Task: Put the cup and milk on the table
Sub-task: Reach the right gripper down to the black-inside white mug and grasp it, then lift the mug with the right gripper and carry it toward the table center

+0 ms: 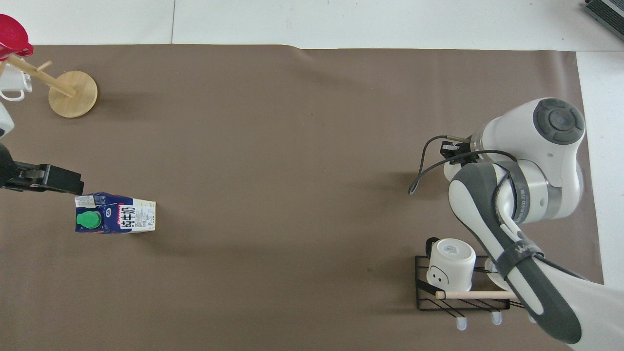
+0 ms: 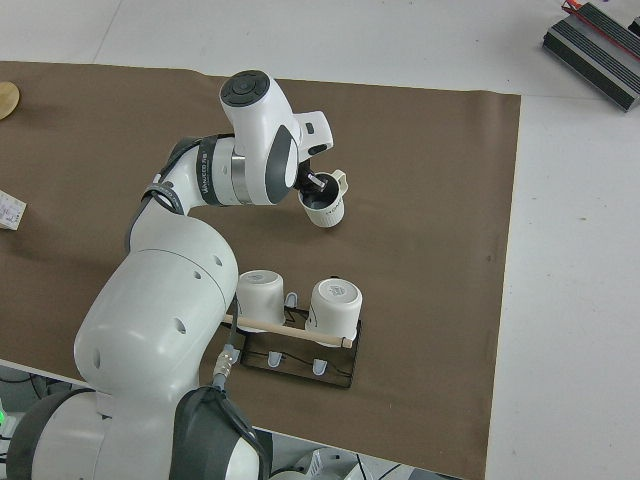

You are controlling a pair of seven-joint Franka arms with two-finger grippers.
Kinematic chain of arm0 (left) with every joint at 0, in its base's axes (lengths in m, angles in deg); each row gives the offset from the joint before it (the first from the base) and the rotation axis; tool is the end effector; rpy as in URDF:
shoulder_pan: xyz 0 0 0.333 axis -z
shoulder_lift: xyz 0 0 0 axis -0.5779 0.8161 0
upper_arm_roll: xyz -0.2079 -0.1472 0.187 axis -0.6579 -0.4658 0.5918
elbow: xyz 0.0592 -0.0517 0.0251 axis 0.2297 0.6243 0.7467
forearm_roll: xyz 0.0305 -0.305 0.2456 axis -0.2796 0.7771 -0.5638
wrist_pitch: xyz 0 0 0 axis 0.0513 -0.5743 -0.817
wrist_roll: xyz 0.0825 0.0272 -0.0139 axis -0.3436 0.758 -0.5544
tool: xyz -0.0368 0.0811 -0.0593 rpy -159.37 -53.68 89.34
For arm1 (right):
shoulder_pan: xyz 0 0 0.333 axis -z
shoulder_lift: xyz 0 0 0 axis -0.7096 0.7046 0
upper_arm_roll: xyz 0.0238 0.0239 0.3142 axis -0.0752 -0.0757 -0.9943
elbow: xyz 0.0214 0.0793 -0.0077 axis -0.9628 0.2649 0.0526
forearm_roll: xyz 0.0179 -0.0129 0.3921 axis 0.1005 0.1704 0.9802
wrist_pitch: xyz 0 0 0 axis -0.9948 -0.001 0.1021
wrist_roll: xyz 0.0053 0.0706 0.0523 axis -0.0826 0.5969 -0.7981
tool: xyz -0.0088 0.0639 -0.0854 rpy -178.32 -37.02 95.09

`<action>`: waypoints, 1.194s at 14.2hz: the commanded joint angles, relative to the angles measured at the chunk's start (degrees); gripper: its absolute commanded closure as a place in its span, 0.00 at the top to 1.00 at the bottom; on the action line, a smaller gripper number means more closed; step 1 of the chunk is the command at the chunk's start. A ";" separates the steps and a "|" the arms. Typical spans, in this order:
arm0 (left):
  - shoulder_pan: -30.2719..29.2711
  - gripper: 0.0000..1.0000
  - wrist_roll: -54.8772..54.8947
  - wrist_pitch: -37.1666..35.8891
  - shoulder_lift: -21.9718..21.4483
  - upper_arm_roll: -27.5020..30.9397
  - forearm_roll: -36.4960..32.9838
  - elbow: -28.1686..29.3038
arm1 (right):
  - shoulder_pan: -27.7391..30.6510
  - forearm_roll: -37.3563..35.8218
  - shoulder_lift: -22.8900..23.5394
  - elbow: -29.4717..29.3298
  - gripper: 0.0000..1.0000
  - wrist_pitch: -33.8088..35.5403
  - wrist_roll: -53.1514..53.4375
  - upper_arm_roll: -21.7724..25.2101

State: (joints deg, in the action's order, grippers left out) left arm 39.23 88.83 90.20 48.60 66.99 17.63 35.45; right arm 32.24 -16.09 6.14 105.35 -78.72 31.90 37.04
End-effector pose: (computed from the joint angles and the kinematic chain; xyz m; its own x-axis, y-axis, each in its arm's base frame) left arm 0.5172 -0.0452 0.6288 0.9905 -0.1255 -0.0556 -0.1249 -0.9921 0.0137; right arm 0.6024 0.0604 0.3795 0.9478 -0.3157 0.0455 -0.3167 -0.9484 0.0167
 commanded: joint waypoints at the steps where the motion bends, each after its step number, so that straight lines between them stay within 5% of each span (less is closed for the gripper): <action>1: -0.24 1.00 0.61 -0.03 -0.60 0.08 0.68 0.24 | -1.62 0.26 -0.84 -3.53 0.00 5.72 3.66 -0.19; 17: -0.24 1.00 0.53 -0.03 -0.69 0.08 0.68 0.24 | -19.19 -0.88 -1.55 -5.56 0.00 9.26 28.35 -0.28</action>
State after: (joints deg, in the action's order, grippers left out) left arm 39.23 88.83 90.20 48.60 66.99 17.63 35.45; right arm 15.17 -16.16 4.80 99.92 -70.36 56.48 36.77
